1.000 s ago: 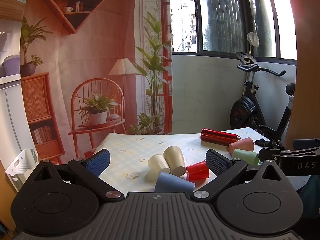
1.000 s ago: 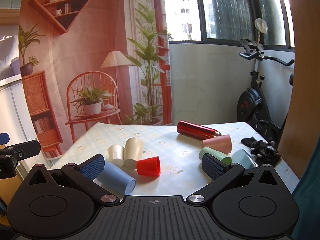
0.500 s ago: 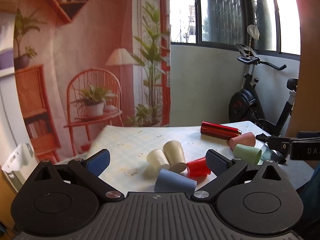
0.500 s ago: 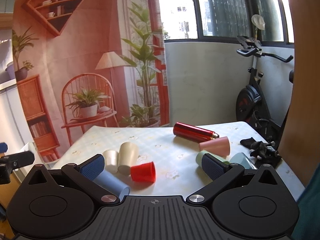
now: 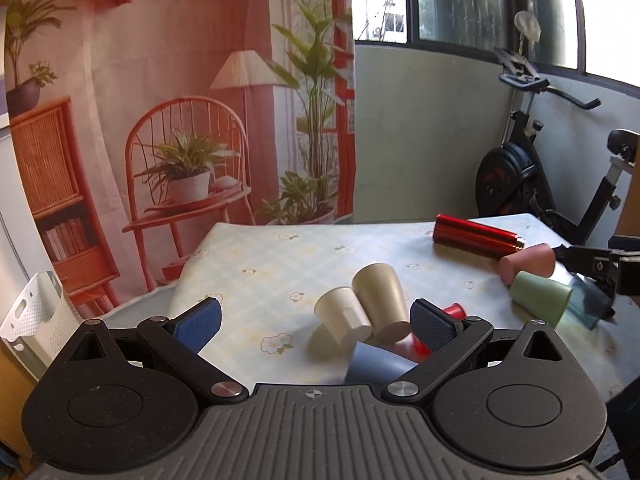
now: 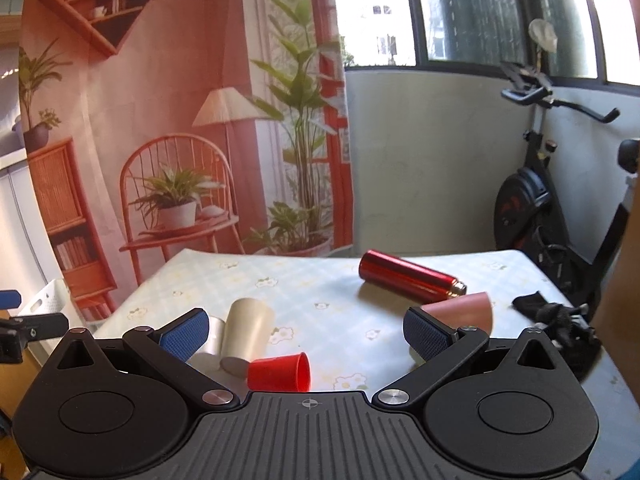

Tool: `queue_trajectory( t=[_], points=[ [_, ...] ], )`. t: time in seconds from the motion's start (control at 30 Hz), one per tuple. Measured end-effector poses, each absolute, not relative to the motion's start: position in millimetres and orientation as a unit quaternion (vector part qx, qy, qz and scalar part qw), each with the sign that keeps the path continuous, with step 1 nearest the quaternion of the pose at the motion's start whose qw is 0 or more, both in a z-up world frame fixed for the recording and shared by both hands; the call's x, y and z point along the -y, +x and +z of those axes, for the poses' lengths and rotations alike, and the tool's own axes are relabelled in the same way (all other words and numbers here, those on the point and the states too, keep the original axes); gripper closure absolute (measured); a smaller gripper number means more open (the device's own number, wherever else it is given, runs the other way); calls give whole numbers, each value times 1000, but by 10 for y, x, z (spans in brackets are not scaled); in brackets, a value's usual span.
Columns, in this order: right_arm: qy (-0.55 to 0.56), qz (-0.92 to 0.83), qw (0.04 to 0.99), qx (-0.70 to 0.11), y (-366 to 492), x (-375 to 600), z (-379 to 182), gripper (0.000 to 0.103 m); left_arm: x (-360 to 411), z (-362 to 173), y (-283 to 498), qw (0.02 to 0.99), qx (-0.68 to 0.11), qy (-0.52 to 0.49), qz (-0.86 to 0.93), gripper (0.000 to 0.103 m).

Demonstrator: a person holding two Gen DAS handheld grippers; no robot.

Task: Flip cup upright
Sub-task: 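Move the left gripper down toward the blue cup lying on its side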

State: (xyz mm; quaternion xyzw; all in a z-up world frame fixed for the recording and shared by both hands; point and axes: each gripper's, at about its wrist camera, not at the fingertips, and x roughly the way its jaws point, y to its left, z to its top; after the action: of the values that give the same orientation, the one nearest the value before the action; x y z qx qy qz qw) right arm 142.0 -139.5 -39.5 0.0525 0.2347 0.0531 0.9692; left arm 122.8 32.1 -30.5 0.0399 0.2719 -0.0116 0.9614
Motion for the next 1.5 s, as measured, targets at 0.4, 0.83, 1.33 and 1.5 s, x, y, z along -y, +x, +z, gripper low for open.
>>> queue_trajectory(
  t=[0.4,0.83,1.33,1.5],
  points=[
    [56,50,955,-287,1998,1405,-726,1,-425,-473,1851,946,-324,14,-21,10],
    [68,34,943,-324,2362,1550,-993,1,-469,-878,2490,917,-396,-44,-32,26],
    [74,54,933,-348,2351,1480,-1172,1,-456,-1095,2170,870,-477,-118,-49,26],
    [80,55,933,-348,2315,1498,-1206,1,-384,-1186,2182,852,-497,-156,-51,26]
  ],
)
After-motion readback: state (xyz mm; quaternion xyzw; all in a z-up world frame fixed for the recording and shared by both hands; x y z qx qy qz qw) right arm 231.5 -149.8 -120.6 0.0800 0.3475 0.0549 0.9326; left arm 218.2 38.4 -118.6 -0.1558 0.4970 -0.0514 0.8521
